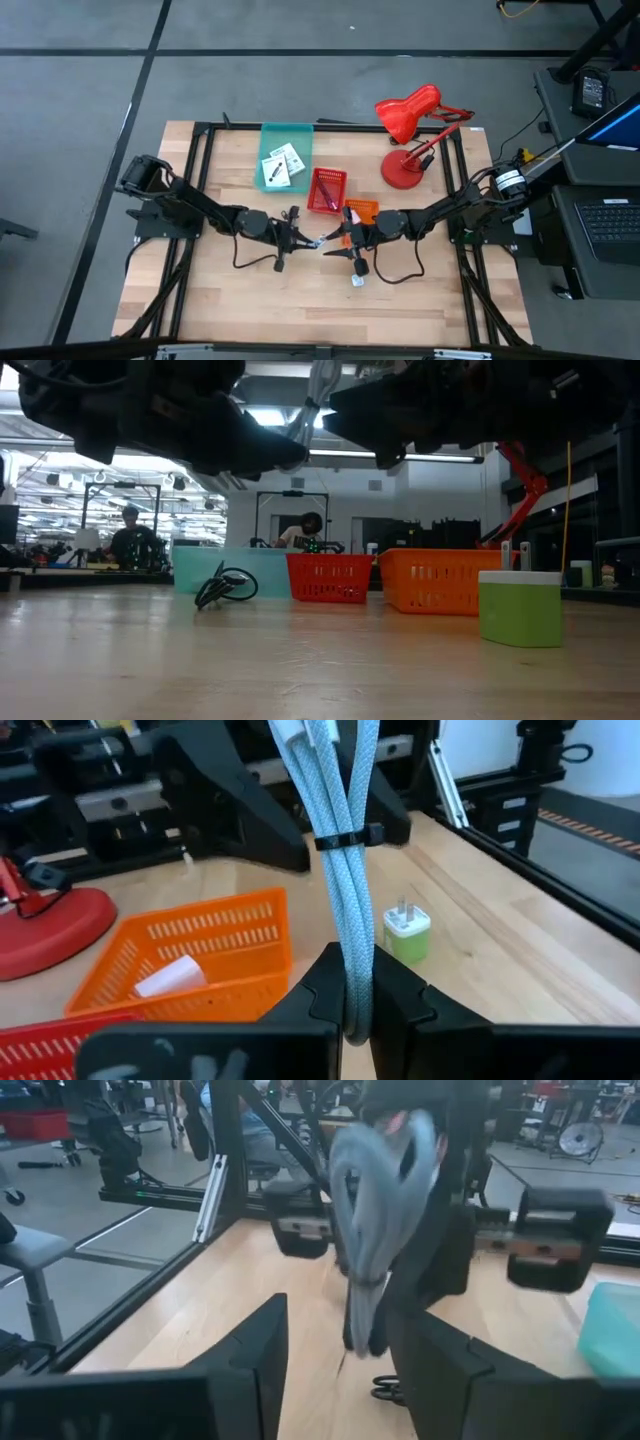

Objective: Pick and place items into bin
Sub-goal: Put the blue charger cable into the red basket

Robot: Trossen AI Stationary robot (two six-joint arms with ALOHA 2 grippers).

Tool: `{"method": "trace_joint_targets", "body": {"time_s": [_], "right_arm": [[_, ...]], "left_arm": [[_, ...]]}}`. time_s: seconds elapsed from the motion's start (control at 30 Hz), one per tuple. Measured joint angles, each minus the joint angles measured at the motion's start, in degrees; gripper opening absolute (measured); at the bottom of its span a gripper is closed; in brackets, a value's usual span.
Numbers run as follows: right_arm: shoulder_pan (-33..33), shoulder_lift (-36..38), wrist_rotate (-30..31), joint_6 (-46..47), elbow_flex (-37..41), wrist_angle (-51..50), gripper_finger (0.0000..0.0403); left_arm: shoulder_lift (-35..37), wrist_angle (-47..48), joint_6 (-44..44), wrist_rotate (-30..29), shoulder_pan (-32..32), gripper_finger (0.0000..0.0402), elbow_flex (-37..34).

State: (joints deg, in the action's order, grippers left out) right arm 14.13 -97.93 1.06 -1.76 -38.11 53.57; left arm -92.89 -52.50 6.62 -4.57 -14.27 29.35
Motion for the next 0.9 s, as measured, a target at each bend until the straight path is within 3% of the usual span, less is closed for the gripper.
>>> {"method": "trace_joint_targets", "body": {"time_s": [0.6,0.73,0.9], "right_arm": [[-0.09,0.02,-0.04,-0.2,-0.04,1.54,0.0148],[-0.06,0.02,-0.09,-0.22,-0.04,1.52,0.0115],[-0.07,0.02,-0.46,-1.12,-0.04,1.48,0.0037]], "left_arm": [[-4.71,0.43,3.54,1.67,0.52,0.0015,5.44],[-4.71,0.46,3.33,1.63,0.57,0.0016,5.44],[-4.71,0.84,3.18,1.6,0.6,0.0029,5.44]]}}
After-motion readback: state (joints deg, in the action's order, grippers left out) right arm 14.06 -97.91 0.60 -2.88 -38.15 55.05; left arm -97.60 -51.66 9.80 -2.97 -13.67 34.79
